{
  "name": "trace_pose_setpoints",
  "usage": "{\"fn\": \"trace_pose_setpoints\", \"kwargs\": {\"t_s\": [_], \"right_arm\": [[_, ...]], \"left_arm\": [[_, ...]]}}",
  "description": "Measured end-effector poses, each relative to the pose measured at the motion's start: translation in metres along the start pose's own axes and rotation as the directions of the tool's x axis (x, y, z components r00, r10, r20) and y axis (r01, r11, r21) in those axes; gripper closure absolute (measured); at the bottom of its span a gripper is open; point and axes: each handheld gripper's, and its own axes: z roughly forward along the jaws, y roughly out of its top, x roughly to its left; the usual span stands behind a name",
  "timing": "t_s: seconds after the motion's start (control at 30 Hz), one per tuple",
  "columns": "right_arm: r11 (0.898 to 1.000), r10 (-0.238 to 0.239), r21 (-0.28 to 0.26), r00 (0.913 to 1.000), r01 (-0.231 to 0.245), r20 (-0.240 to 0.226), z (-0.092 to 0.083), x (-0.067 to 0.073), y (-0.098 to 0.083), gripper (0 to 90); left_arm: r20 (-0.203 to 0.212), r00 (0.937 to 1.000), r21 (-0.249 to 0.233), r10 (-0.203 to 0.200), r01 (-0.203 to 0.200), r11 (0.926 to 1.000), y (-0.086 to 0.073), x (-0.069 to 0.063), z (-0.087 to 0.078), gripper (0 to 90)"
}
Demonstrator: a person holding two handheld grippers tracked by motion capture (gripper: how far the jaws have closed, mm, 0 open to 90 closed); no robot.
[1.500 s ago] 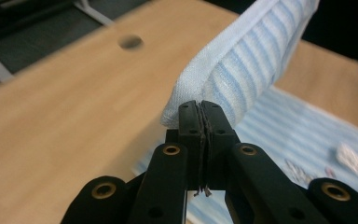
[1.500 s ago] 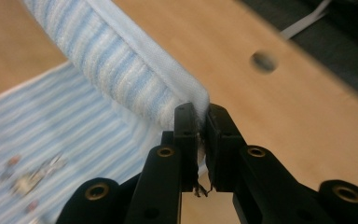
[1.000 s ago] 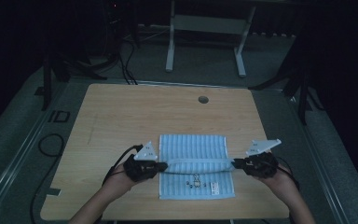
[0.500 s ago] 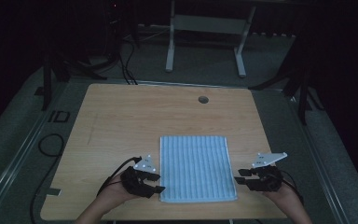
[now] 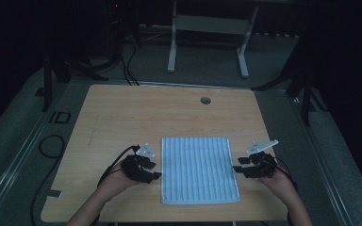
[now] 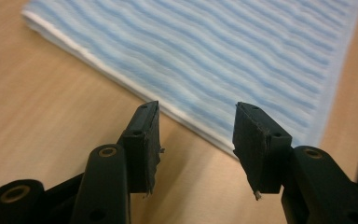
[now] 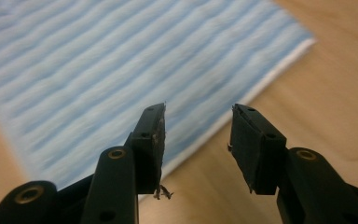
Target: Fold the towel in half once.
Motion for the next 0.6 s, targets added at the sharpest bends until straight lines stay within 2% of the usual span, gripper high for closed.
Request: {"fn": "trace_pose_setpoints", "kwargs": {"t_s": [0.1, 0.17, 0.23, 0.3, 0.43, 0.53, 0.6], "right_arm": [[1.0, 0.022, -0.007, 0.9997, -0.022, 0.012, 0.003, -0.013, 0.008, 54.2], [1.0, 0.031, -0.004, 0.9993, -0.031, 0.021, 0.006, -0.021, 0.014, 53.9], [0.999, 0.041, -0.002, 0.9987, -0.041, 0.03, 0.009, -0.028, 0.019, 53.8], [0.999, 0.049, 0.001, 0.9984, -0.049, 0.029, 0.013, -0.034, 0.024, 53.4], [0.999, 0.05, 0.002, 0.9983, -0.05, 0.031, 0.019, -0.042, 0.034, 53.1], [0.998, 0.063, 0.004, 0.9976, -0.063, 0.027, 0.023, -0.048, 0.038, 53.2], [0.998, 0.063, 0.006, 0.9974, -0.063, 0.034, 0.026, -0.05, 0.041, 53.1]], "left_arm": [[-0.057, 0.9979, 0.002, -0.032, 0.032, 0.9995, 0.006, 0.011, 0.0, 45.2], [-0.053, 0.9974, -0.003, -0.049, 0.049, 0.9988, 0.01, 0.02, 0.0, 42.2], [-0.06, 0.997, 0.019, -0.05, 0.051, 0.9985, 0.015, 0.026, 0.003, 40.8], [-0.068, 0.9968, 0.038, -0.041, 0.044, 0.9983, 0.019, 0.03, 0.006, 39.6], [-0.079, 0.9956, 0.048, -0.051, 0.055, 0.9974, 0.025, 0.035, 0.011, 39.6], [-0.098, 0.9936, 0.044, -0.056, 0.061, 0.9972, 0.029, 0.04, 0.014, 38.9], [-0.094, 0.993, 0.03, -0.072, 0.075, 0.9968, 0.033, 0.045, 0.016, 38.7]]}}
